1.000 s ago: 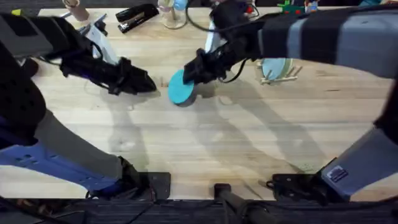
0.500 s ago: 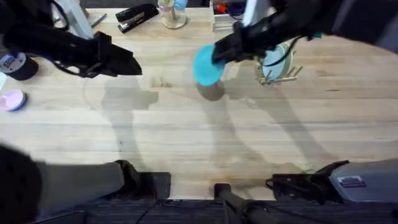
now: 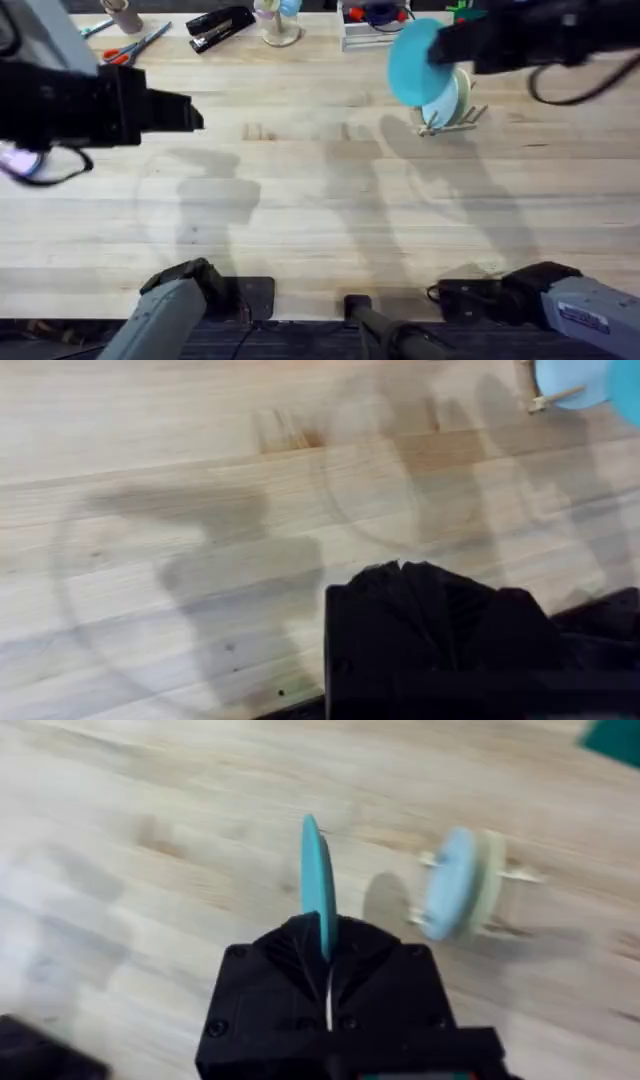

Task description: Pick up the plates from the table one by one and place each into a slot on the dish rack.

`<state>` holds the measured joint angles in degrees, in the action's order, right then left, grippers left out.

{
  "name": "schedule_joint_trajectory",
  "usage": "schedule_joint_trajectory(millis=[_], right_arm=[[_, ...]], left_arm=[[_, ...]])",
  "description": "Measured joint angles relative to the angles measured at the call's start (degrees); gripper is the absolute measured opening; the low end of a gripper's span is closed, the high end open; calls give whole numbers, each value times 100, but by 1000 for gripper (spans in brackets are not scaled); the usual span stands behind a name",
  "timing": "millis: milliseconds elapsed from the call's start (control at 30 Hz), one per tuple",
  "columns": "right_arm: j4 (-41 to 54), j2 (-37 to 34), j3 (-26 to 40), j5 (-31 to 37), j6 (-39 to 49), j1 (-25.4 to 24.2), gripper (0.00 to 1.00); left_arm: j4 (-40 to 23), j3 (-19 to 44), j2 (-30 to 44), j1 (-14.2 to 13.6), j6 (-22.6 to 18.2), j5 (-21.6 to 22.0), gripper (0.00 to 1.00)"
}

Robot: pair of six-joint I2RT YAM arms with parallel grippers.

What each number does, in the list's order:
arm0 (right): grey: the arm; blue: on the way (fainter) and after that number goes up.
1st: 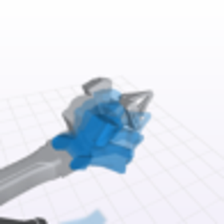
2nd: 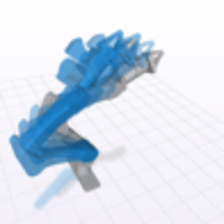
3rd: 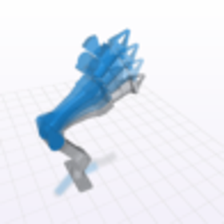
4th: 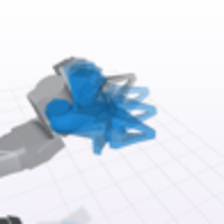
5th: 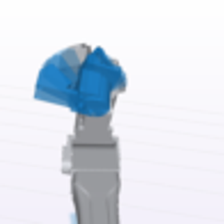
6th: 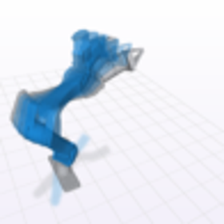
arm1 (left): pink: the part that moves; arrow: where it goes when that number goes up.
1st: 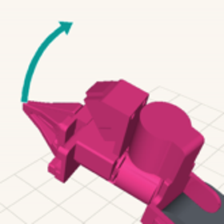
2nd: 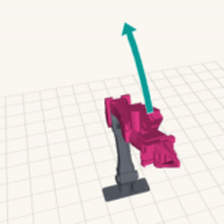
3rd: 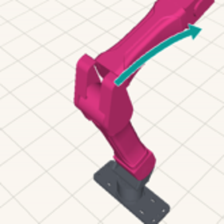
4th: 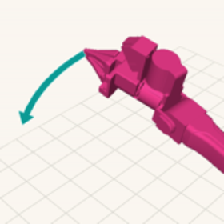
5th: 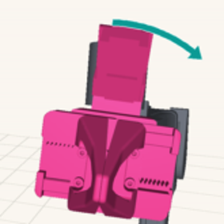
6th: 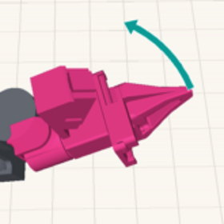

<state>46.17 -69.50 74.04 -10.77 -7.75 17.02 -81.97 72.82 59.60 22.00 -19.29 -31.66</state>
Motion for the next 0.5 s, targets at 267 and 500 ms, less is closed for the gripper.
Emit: schedule_joint_trajectory(millis=[267,500], right_arm=[[913,847,0,1323,517,-263,30],[1302,1247,0,2465,675,-311,30]], left_arm=[[-260,0,-747,0,39,504,39],[-267,2,-774,0,41,606,64]])
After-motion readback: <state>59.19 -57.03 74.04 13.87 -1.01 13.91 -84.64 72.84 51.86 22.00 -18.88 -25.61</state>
